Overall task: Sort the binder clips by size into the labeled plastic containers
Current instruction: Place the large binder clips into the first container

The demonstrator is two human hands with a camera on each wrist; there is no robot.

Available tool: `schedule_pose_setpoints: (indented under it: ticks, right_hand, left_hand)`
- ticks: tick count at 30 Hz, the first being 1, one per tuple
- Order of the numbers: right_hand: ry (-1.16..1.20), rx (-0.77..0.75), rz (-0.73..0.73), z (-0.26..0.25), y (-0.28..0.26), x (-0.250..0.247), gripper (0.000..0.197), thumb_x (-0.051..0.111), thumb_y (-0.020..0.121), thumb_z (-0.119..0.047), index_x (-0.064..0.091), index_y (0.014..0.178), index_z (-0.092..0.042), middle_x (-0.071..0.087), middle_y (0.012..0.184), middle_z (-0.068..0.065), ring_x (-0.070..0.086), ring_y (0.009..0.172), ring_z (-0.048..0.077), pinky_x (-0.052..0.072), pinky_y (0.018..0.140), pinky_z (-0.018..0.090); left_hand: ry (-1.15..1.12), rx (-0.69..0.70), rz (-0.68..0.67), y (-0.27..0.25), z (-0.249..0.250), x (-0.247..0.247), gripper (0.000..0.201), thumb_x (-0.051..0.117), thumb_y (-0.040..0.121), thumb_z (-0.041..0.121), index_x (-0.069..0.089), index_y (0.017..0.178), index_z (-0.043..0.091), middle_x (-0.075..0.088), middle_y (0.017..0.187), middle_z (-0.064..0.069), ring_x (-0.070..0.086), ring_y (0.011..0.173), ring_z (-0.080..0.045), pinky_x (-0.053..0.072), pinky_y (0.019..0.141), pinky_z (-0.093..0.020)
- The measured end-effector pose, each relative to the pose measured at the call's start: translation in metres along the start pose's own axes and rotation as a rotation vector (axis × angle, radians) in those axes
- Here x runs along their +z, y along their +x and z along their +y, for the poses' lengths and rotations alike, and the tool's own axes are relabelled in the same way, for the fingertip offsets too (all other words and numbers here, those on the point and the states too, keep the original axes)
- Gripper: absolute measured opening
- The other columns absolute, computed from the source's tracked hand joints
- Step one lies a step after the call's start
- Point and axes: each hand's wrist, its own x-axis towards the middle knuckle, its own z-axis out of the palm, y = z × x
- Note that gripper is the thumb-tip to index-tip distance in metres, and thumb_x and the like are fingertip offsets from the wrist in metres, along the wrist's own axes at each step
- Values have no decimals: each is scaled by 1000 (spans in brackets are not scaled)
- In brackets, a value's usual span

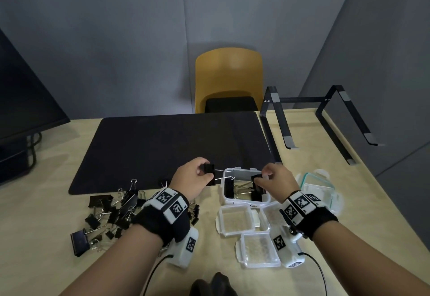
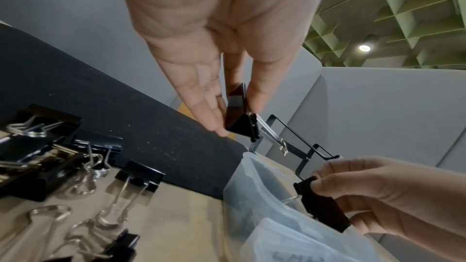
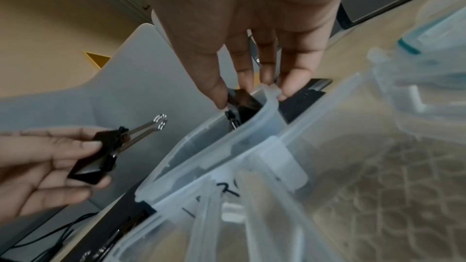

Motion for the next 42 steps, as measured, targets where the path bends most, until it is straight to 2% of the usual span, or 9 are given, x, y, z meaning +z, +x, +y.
schedule_pose_setpoints:
  ticks: [9,14,19,25,28,33,34,38,42]
  right_hand:
    - [-58,-63,-2,5,-1,6,17,60,84,-18,51,97,-16,55,103,4,57,90,23,48,83,33]
    - [-112,-112,-34,7,-3,7,17,56,86,-13,56,104,-15,49,111,7,55,89,25,45,82,30]
    - [-120,-100,-69,9,-2,7,29,55,87,-10,62,115,-13,50,118,7,55,99,22,41,89,25]
    - [-130,-87,-68,8,-1,7,32,53,89,-8,61,119,-12,50,122,7,54,104,21,40,91,23]
    - [-133,-86,-70,8,-1,6,32,53,89,-8,61,120,-12,50,122,6,54,105,20,41,93,24]
    - [-142,-99,-64,9,-3,6,34,54,88,-8,62,121,-13,52,122,5,53,106,20,41,93,24]
    - [-144,-104,-65,8,-2,6,34,54,88,-8,62,121,-13,52,122,5,53,107,19,41,93,23]
    - [-145,-111,-63,8,-2,6,33,54,88,-9,62,121,-13,52,122,4,53,107,18,38,92,20]
    - [-149,-114,-107,7,-6,5,39,62,87,-21,57,125,-16,48,123,2,52,108,17,39,94,22]
  left_hand:
    - [179,94,-100,10,18,18,21,64,83,29,61,104,28,60,79,10,62,83,-15,52,80,-34]
    - [301,145,-119,13,24,26,23,61,85,29,59,108,29,59,91,8,58,84,-14,43,70,-23]
    - [414,194,-186,14,29,35,23,57,85,29,60,108,25,56,97,3,58,90,-18,44,72,-25]
    - [550,246,-286,17,34,39,33,55,86,29,63,116,17,59,112,-3,57,102,-21,48,86,-31]
    - [551,258,-299,21,37,40,27,54,87,26,66,108,14,63,106,-2,59,96,-20,49,81,-31]
    - [635,228,-327,25,41,47,15,53,83,20,65,79,12,66,86,-3,61,80,-23,48,66,-30]
    - [669,228,-322,25,40,48,14,54,83,20,65,81,13,65,89,-4,61,85,-23,50,68,-31]
    - [813,292,-267,25,31,51,29,55,88,23,62,115,16,47,116,-4,44,109,-23,47,89,-36]
    - [727,323,-224,22,21,51,29,59,87,29,62,115,26,39,120,-1,40,111,-22,45,90,-36]
